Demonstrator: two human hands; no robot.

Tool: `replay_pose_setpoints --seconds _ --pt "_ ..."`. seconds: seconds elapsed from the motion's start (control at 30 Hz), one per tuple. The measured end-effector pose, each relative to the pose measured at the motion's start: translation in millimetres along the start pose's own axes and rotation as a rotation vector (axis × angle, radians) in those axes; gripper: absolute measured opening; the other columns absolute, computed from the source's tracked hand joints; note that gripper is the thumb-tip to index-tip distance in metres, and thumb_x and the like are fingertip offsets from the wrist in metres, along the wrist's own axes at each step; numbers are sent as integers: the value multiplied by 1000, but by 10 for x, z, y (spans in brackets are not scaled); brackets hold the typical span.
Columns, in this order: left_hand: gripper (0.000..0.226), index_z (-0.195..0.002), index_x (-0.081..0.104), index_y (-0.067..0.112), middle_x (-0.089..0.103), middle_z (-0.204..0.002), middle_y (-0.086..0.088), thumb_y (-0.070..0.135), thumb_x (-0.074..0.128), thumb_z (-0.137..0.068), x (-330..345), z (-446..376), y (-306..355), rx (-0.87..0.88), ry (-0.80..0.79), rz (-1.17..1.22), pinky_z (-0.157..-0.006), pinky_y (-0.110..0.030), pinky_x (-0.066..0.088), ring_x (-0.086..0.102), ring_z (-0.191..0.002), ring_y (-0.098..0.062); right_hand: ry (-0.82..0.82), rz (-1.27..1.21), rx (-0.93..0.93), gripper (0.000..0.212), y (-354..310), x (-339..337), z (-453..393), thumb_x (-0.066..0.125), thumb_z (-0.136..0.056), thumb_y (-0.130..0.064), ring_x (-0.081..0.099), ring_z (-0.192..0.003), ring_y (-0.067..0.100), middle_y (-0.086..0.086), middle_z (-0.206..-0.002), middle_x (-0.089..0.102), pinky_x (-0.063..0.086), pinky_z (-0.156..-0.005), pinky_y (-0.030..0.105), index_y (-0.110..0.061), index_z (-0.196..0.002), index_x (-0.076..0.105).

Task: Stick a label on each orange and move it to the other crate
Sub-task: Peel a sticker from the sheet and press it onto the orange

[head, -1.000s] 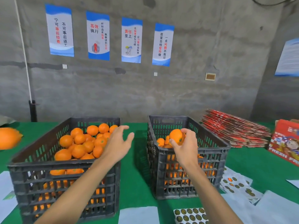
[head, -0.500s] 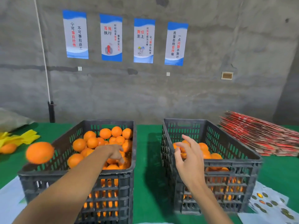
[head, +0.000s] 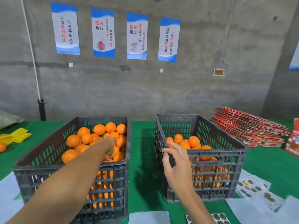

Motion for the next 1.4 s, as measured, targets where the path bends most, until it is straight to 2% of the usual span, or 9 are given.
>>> replay_pose_setpoints --seconds 0.07,0.23,0.37,0.5,0.7,0.83,1.03,1.13,1.4 --pt "104 -163 0 11 32 -163 -17 20 75 -92 -64 83 32 20 38 28 -106 -43 50 46 -140 -36 -5 14 3 14 -20 -91 71 69 -93 -6 53 -127 10 -8 -129 62 40 -109 27 -16 -102 72" --pt "66 -144 43 9 53 -134 -19 21 75 -87 -449 434 199 223 293 44 -90 -43 50 57 -120 -37 -106 10 72 14 32 -107 282 68 -93 -6 60 -113 9 -9 -115 69 49 -101 36 -15 -101 73" --pt "78 -147 53 16 53 -133 -25 24 85 -75 -587 945 348 341 528 402 -104 -43 46 52 -127 -42 -234 -25 135 15 -24 72 518 64 -96 -12 58 -109 6 -13 -111 68 50 -96 32 -20 -105 72" --pt "78 -140 59 27 51 -121 -11 44 79 -67 -376 1528 398 414 697 688 -106 -39 43 51 -118 -30 -346 -42 161 16 -82 226 777 61 -98 -17 58 -108 5 -13 -110 67 49 -97 29 -21 -109 71" --pt "67 -138 57 28 43 -126 -3 38 74 -74 205 2418 520 712 938 643 -101 -19 39 48 -114 -19 -644 18 338 16 11 394 1285 62 -96 -25 65 -99 13 -6 -108 73 54 -91 34 -23 -107 73" --pt "66 -145 50 36 37 -135 7 34 77 -84 1074 2600 460 759 638 703 -101 -16 41 47 -123 -9 -934 66 422 9 78 458 1752 62 -92 -26 66 -89 24 1 -100 71 56 -83 41 -24 -93 71" --pt "56 -136 48 45 52 -139 5 34 79 -90 2138 2397 189 335 92 1148 -103 -29 52 61 -116 -5 -1055 165 266 36 120 491 2182 73 -90 -35 53 -116 20 0 -123 57 47 -99 36 -20 -123 70" --pt "55 -137 50 39 62 -133 -4 33 78 -90 2394 2335 131 279 32 1182 -104 -40 52 66 -114 -14 -1033 145 234 32 138 474 2261 71 -93 -34 48 -121 17 -4 -123 55 44 -103 36 -20 -121 69" --pt "57 -142 49 37 65 -128 4 45 74 -92 2544 2212 54 211 -1 1269 -105 -40 52 66 -115 -12 -1043 80 236 18 175 472 2243 74 -91 -31 48 -112 13 -10 -111 53 43 -103 32 -23 -105 65"
Point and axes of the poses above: each hand's wrist, its own z-axis away from the middle knuckle, its own x-axis out of the palm, y = z × x, the point moved 6 cm from there along -z, towards the middle knuckle
